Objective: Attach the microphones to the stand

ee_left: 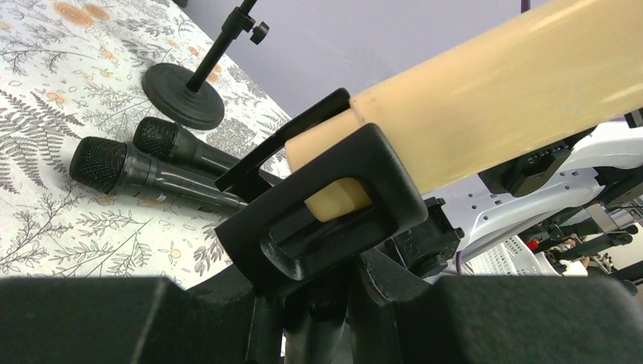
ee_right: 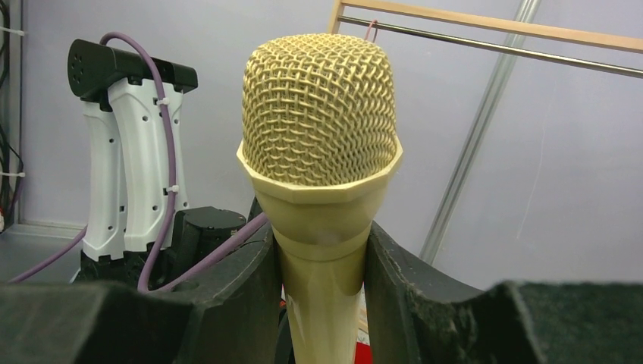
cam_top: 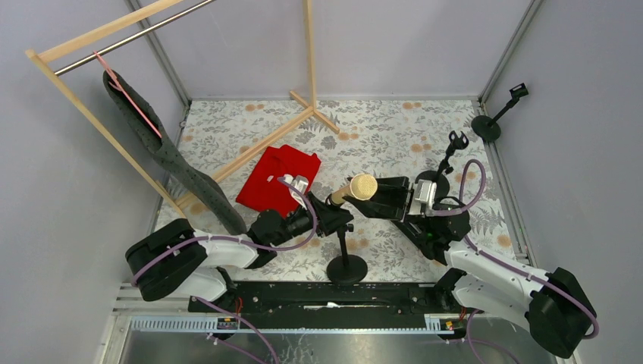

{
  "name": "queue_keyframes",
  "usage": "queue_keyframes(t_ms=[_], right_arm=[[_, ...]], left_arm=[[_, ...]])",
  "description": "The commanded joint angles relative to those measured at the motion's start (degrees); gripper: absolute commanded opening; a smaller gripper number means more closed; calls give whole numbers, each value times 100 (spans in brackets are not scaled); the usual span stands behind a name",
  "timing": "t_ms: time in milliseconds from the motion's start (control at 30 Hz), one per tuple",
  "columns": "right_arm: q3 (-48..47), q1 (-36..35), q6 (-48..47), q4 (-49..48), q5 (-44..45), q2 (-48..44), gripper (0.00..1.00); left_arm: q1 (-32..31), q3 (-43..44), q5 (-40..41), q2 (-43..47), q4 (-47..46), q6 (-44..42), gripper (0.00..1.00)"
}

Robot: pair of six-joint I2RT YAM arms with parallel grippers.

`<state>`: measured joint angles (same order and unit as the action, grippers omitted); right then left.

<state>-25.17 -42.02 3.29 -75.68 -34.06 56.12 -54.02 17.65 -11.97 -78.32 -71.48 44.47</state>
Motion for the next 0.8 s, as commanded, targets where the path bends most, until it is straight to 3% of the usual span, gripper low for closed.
queue_keyframes(t_ms=[0,400,767], right_arm=[[436,27,-426,908,60,59,0],[524,27,-765,1712,233,-53,0],[815,25,-110,1341,1071,194,0]], left_arm=[[-84,564,18,569,-2026,360,0],[-123,607,-20,641,-1999,85,0],[-311,714,-248,759,-2019,-409,0]])
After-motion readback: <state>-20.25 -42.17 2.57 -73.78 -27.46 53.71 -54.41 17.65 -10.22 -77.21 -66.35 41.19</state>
